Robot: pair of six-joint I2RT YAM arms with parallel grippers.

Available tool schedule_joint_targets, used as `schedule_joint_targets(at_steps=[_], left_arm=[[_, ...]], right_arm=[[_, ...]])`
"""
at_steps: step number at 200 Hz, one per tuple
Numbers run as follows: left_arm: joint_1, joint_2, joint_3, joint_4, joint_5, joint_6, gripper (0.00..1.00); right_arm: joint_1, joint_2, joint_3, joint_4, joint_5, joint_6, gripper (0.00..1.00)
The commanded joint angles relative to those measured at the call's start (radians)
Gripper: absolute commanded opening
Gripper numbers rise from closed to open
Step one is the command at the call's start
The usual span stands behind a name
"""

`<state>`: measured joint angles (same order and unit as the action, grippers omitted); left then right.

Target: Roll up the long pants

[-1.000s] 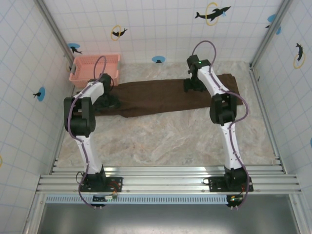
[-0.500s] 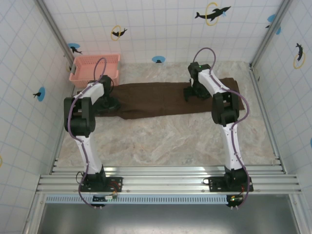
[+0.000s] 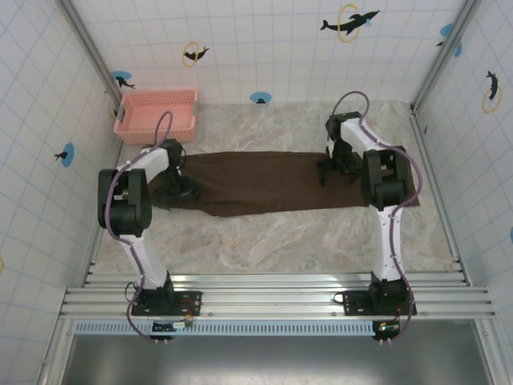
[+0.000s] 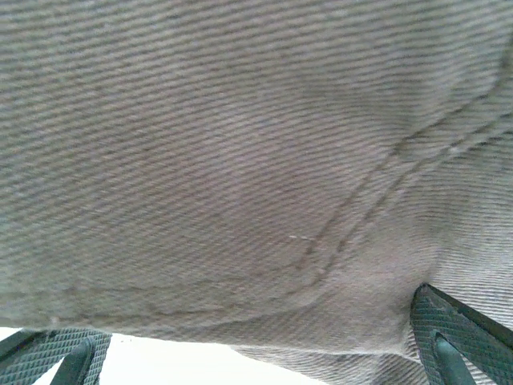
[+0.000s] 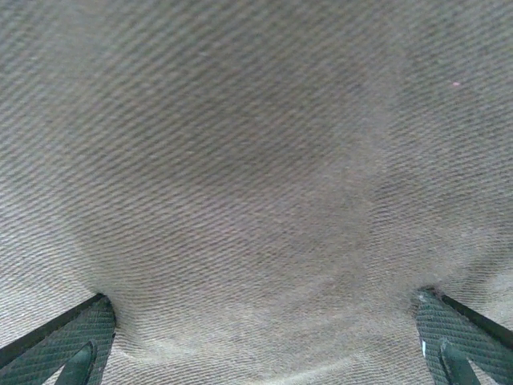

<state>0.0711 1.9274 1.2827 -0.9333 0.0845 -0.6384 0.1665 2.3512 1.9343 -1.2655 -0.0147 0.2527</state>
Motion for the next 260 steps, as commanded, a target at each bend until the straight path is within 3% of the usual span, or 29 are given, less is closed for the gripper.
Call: schedule_joint_targets(at_steps=[1,20,59,96,151,192,260], left_arm=[[0.0,-0.051,-0.058,-0.084,0.029,0.0,0.97],[-0.002,-0.093,-0.103,-0.102,0.04,0.006,0.97],[-0.003,-0.207,-0.131,-0.128,-0.065,0.027,0.97],[-0.075,-0.221,0.09,-0.208,-0.224,0.112,0.97],[-0.182,-0.01,0.376,-0.193,-0.115,0.131,0.97],[-0.23,0.143,0.467,-0.141,-0.026,0.129,0.97],[-0.231,0.22,0.45,-0.057,0.024,0.155,0.97]], right_arm=[[-0.05,0.001,-0.02,-0.062,0.081,-0.036,1.0],[-0.063,0.007,0.016,-0.075,0.084,-0.064,0.99],[-0.09,-0.097,0.049,-0.013,0.045,-0.032,0.98],[-0.181,-0.341,-0.199,0.173,-0.043,0.214,0.98],[-0.306,-0.672,-0.648,0.349,-0.025,0.53,0.98],[-0.461,-0.839,-0.914,0.43,-0.152,0.697,0.98],[-0.668,-1.003,-1.035,0.486,-0.055,0.81,0.98]])
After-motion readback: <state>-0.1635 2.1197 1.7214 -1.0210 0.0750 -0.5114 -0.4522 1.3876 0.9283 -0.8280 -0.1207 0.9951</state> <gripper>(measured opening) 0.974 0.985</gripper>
